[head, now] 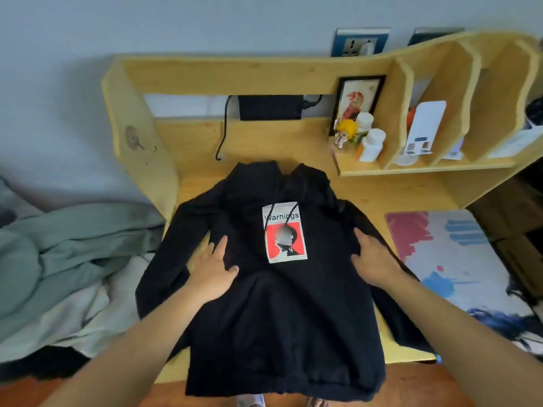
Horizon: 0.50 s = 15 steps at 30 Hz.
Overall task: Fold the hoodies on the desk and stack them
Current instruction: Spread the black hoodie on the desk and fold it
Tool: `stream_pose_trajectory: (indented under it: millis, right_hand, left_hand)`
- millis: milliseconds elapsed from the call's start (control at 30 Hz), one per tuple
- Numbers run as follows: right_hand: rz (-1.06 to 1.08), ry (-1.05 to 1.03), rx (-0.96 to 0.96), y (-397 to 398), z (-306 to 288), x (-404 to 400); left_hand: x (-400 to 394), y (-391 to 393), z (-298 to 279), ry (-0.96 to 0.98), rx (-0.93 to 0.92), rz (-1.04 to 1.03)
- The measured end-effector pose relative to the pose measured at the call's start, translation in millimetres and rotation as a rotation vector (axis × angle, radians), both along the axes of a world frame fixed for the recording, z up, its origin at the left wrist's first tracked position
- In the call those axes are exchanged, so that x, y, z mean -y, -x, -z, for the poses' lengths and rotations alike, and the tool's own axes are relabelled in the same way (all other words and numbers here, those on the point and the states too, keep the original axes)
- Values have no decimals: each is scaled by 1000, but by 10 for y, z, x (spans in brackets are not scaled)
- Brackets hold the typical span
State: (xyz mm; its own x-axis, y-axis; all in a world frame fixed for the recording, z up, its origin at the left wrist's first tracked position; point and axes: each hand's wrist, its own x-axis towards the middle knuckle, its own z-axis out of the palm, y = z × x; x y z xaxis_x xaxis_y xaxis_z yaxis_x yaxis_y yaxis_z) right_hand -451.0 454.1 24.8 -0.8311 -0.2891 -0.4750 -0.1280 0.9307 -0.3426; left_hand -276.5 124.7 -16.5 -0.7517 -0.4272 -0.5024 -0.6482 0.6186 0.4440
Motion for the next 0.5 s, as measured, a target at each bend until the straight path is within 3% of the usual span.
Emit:
stream_pose_trajectory:
  millis: [100,167,300,400,500]
  right_hand:
    - [-75,-181,88,-521,487,-485]
    - [27,-291,109,-728,717,-837]
    - [261,-398,-131,-750,948,-1292]
    - [180,-457,-156,-611,996,-1406]
    - [-92,-583,-172,-272,795,-1558]
  left_hand:
    - [-317,-653,494,49,194,39]
    - [-463,-1009,639,99,270,69]
    - [-640,-1308,738,294,279,153]
    - [-723,-1327,762,380,263,185]
    - [-907,-1269,780,398,189,250]
